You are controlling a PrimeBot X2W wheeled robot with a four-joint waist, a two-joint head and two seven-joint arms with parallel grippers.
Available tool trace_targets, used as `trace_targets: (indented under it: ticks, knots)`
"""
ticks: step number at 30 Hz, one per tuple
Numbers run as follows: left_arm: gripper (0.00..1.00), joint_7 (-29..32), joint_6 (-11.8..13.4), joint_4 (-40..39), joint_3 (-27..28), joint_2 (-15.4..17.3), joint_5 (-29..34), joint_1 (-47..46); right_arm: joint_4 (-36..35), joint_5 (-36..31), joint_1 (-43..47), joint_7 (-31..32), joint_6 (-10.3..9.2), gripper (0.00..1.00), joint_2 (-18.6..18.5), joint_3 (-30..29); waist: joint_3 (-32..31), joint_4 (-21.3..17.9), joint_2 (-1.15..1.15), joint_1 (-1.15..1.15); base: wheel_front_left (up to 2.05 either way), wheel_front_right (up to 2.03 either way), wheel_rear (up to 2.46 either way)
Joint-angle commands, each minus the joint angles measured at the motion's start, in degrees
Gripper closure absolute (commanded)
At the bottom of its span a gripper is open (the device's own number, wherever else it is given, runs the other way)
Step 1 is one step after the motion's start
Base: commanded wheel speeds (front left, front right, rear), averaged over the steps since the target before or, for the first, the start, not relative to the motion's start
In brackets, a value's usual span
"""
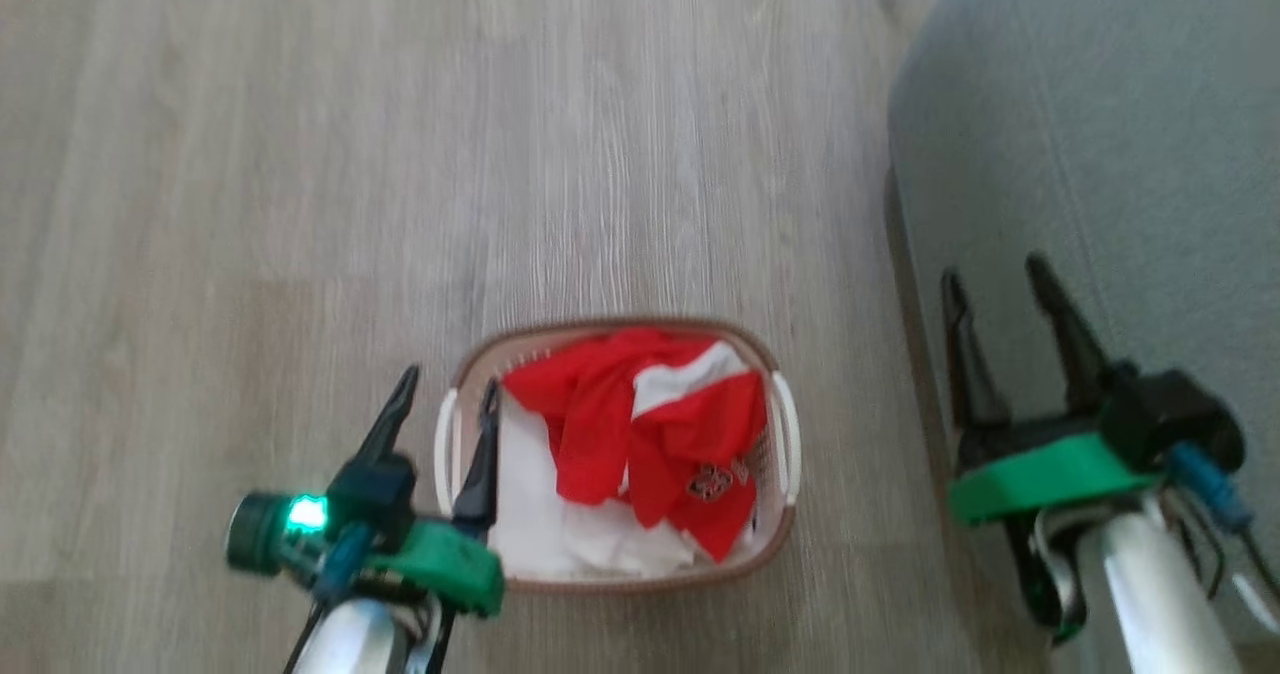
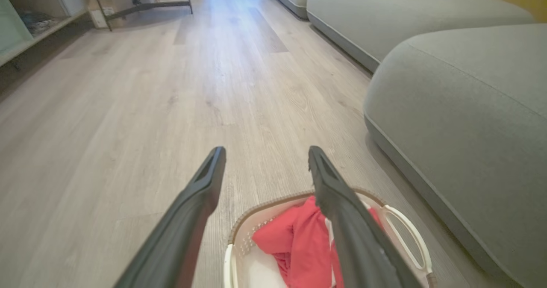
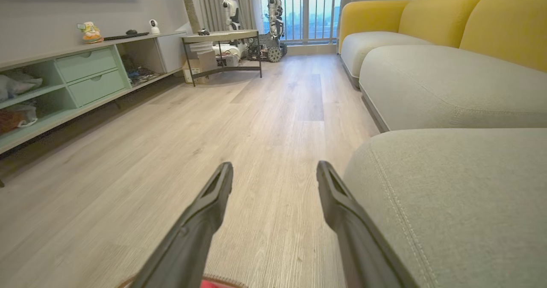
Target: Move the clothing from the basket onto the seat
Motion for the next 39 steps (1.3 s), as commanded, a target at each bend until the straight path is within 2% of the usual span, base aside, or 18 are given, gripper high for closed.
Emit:
trace_targets:
  ticks: [1,15,22,28,30,37,38,39]
  knots:
    - [0.0,-0.78,-0.6,-0.17,0.52,-0.13,0.68,-3.85,-2.5,-0.46,-2.98,-0.54,-0.01,0.0,-0.73,0.62,7.05,-1.0,0.0,0.0,0.0,0.0,0.0]
    - [0.0,-0.78,-3.65,16.87,-9.24,-0.17,1.21,-23.57,-9.12,-0.65,-14.91,-0.54,-0.01,0.0,-0.73,-3.72,26.47,-4.99,0.0,0.0,0.0,0.0,0.0]
    - [0.0,-0.78,-6.11,25.35,-12.48,-0.18,1.94,-28.95,-12.26,0.05,-18.0,-0.54,-0.01,0.0,-0.73,-4.26,31.92,-7.0,0.0,0.0,0.0,0.0,0.0]
    - [0.0,-0.78,-7.8,30.38,-14.41,-0.18,1.87,-32.25,-14.04,0.69,-19.21,-0.54,-0.01,0.0,-0.73,-4.24,34.25,-8.18,0.0,0.0,0.0,0.0,0.0]
    - [0.0,-0.78,-7.77,31.68,-14.78,-0.13,2.05,-33.39,-14.74,0.94,-19.53,-0.54,-0.01,0.0,-0.73,-3.84,34.96,-8.8,0.0,0.0,0.0,0.0,0.0]
    - [0.0,-0.78,-5.36,38.07,-13.87,0.35,1.76,-37.31,-18.26,1.62,-20.15,-0.54,-0.01,0.0,-0.73,-2.79,36.61,-11.17,0.0,0.0,0.0,0.0,0.0]
    - [0.18,-0.78,-5.32,38.86,-13.82,0.33,1.6,-37.82,-18.54,1.7,-20.1,-0.54,-0.01,0.0,-0.73,-2.72,36.66,-11.36,0.0,0.0,0.0,0.0,0.0]
    - [0.5,-0.78,-5.25,39.58,-13.79,0.31,1.44,-38.23,-18.73,1.77,-20.04,-0.54,-0.01,0.0,-0.73,-2.64,36.65,-11.51,0.0,0.0,0.0,0.0,0.0]
